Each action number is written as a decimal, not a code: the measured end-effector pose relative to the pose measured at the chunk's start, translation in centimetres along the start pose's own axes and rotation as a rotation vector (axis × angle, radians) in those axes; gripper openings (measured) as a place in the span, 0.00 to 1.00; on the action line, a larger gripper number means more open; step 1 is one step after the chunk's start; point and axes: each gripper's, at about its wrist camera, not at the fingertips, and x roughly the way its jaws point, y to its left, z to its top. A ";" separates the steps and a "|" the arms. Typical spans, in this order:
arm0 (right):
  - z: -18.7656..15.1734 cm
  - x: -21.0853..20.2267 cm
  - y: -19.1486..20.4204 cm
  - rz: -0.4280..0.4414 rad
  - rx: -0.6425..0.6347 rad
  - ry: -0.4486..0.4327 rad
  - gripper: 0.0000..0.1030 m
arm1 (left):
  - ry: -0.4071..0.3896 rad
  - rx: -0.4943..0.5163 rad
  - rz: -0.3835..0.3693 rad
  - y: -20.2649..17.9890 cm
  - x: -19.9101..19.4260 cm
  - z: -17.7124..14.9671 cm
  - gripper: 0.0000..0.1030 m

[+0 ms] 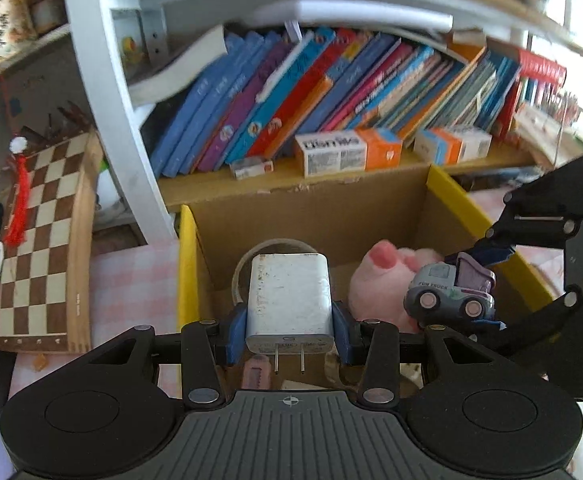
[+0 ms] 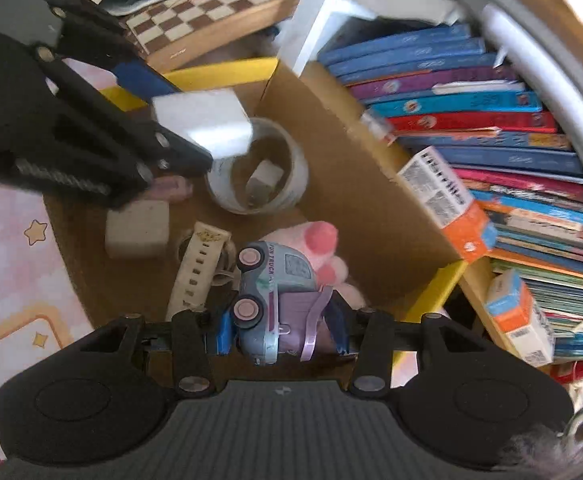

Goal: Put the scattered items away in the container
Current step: 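Open both tools to drop the charger and toy car into the box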

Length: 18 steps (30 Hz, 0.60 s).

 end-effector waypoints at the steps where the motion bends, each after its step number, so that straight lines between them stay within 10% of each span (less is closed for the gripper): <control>1: 0.1 0.4 -0.1 0.011 -0.012 0.012 0.42 | 0.011 0.006 0.004 -0.1 0.5 0.0 0.40; 18: 1.2 3.2 -0.5 0.111 -0.046 0.097 0.42 | 0.083 0.111 0.049 -1.1 3.1 -0.2 0.40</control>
